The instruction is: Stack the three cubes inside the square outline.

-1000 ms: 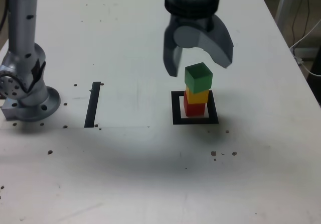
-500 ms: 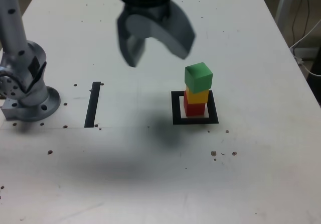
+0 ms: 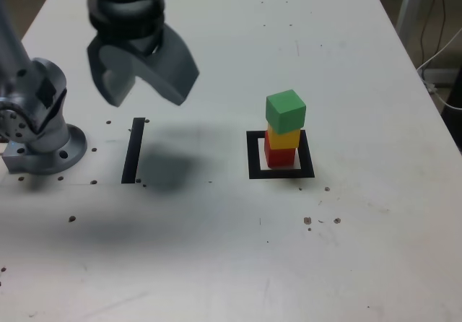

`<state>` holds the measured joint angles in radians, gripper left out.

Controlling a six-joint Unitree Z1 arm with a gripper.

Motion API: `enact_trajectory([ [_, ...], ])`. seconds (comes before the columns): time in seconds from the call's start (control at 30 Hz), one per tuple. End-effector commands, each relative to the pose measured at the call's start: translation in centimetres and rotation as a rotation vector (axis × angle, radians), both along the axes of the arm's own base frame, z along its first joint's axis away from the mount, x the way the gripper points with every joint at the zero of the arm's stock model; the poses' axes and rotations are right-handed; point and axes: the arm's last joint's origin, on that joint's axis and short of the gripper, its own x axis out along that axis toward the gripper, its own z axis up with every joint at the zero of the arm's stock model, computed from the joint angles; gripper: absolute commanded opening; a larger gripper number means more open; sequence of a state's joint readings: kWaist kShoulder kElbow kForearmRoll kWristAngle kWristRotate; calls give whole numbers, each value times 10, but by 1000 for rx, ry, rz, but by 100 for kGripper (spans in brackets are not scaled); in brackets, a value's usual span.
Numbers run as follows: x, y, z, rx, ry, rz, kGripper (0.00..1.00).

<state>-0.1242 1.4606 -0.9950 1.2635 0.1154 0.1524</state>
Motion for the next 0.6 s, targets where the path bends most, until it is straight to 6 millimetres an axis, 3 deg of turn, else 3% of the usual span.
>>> enact_trajectory([
  [0.0,-7,1,-7,-12,-4,0,99],
  [0.3,-32,0,-45,-86,5,26,99],
  [0.57,-36,-1,-46,-94,0,188,99],
])
